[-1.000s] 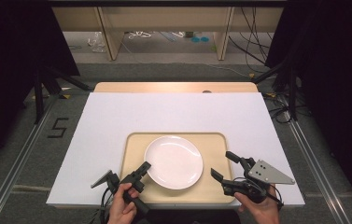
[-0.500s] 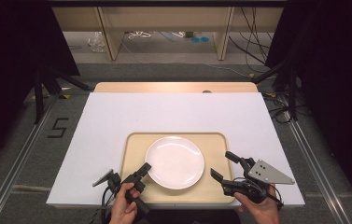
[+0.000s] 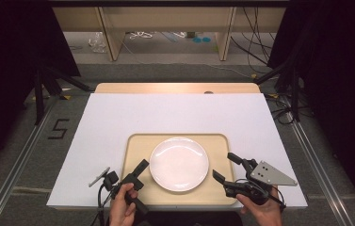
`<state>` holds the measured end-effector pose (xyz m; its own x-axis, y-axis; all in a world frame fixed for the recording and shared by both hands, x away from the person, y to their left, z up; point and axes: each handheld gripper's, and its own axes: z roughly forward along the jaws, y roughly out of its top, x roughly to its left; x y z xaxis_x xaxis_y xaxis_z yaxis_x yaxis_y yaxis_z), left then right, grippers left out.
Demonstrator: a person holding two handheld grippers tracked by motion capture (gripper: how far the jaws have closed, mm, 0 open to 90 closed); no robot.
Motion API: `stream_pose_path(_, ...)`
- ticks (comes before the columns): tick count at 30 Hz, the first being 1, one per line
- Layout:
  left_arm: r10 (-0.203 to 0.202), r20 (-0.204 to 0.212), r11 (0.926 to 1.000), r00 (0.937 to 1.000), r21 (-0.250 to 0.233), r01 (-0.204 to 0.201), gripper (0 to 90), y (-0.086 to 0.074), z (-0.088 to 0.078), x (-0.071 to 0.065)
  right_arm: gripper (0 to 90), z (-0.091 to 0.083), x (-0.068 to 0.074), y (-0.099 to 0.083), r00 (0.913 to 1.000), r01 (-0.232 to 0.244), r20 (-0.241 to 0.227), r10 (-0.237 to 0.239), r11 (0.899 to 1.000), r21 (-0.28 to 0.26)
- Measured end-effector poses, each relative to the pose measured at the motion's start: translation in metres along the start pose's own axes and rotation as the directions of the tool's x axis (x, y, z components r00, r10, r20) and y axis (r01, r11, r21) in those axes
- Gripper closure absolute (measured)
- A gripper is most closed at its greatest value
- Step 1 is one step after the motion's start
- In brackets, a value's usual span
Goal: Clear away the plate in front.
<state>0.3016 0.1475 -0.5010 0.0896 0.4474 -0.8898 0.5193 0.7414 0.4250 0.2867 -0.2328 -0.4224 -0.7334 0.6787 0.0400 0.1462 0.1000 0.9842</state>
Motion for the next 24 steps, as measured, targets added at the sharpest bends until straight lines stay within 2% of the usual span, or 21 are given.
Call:
stream_pose_path(4,0.07,0.012,0.9975,0.9975,0.0,-0.07,66.0,0.003,-0.001,-0.005,24.3,0.0,0.0,0.0,1.0,0.0,0.0,0.0,1.0,0.0)
stream_pose_path(7,0.16,0.026,0.9871,0.9867,-0.004,-0.16,61.0,0.006,-0.002,-0.011,24.3,-0.001,0.001,0.0,0.9999,-0.01,-0.005,0.01,1.0,0.005)
stream_pose_path(8,0.189,0.044,0.9818,0.9809,0.005,-0.19,58.4,0.008,-0.002,-0.013,24.3,0.0,0.0,0.0,1.0,-0.001,0.0,0.001,1.0,0.0)
stream_pose_path(9,0.223,0.064,0.9741,0.9726,0.022,-0.225,55.5,0.009,-0.002,-0.014,24.3,0.0,0.0,0.0,1.0,0.002,0.004,-0.002,1.0,0.002)
stream_pose_path(10,0.258,0.061,0.9654,0.9641,0.021,-0.26,53.5,0.01,-0.002,-0.015,24.3,0.0,0.0,0.0,1.0,0.001,0.004,-0.001,1.0,0.002)
stream_pose_path(11,0.297,0.055,0.9543,0.9533,0.017,-0.298,52.2,0.011,-0.003,-0.017,24.3,0.0,0.0,0.0,1.0,-0.008,-0.004,0.008,1.0,-0.005)
stream_pose_path(12,0.34,0.066,0.9389,0.938,0.031,-0.343,50.3,0.013,-0.004,-0.019,24.3,-0.001,0.001,0.0,0.9999,-0.012,-0.005,0.012,1.0,0.006)
stream_pose_path(13,0.359,0.077,0.931,0.9301,0.04,-0.363,48.4,0.015,-0.006,-0.02,24.3,-0.001,0.0,0.0,0.9999,-0.012,-0.005,0.012,1.0,0.002)
stream_pose_path(14,0.369,0.079,0.9274,0.9261,0.034,-0.372,47.2,0.016,-0.007,-0.022,24.3,0.0,0.0,0.0,0.9999,-0.012,-0.005,0.012,1.0,-0.003)
stream_pose_path(15,0.408,0.076,0.911,0.9097,0.03,-0.411,45.9,0.018,-0.008,-0.023,24.3,-0.001,0.0,0.0,0.9999,-0.012,-0.001,0.012,1.0,0.002)
stream_pose_path(16,0.437,0.059,0.8976,0.8973,0.032,-0.44,44.7,0.019,-0.01,-0.025,24.3,-0.001,0.0,0.0,0.9999,-0.012,-0.001,0.012,1.0,-0.004)
stream_pose_path(17,0.447,0.059,0.893,0.8926,0.03,-0.449,43.2,0.021,-0.011,-0.026,24.3,-0.001,0.0,0.0,0.9999,-0.011,0.001,0.011,1.0,-0.007)
stream_pose_path(18,0.463,0.071,0.8848,0.8838,0.026,-0.465,42.1,0.022,-0.012,-0.027,24.3,0.0,0.0,0.0,0.9999,-0.011,0.0,0.011,1.0,-0.01)
stream_pose_path(19,0.486,0.077,0.8716,0.8707,0.032,-0.489,41.2,0.024,-0.013,-0.029,24.3,-0.001,0.0,0.0,0.9999,-0.012,0.002,0.012,1.0,-0.008)
stream_pose_path(20,0.501,0.071,0.8637,0.8625,0.022,-0.503,40.3,0.024,-0.013,-0.032,24.3,-0.001,0.0,0.0,0.9999,-0.013,0.005,0.013,1.0,-0.003)
stream_pose_path(21,0.528,0.064,0.8478,0.8469,0.019,-0.53,39.7,0.025,-0.014,-0.034,24.3,-0.001,0.001,0.0,0.9997,-0.024,-0.001,0.024,1.0,-0.01)
stream_pose_path(23,0.559,0.063,0.8272,0.8265,0.022,-0.562,38.1,0.026,-0.017,-0.036,24.3,-0.001,0.0,0.0,0.9998,-0.018,0.001,0.018,1.0,0.001)
stream_pose_path(24,0.578,0.055,0.8144,0.8144,0.029,-0.58,37.3,0.027,-0.018,-0.037,24.3,-0.001,0.0,0.0,0.9998,-0.02,0.002,0.02,1.0,0.001)
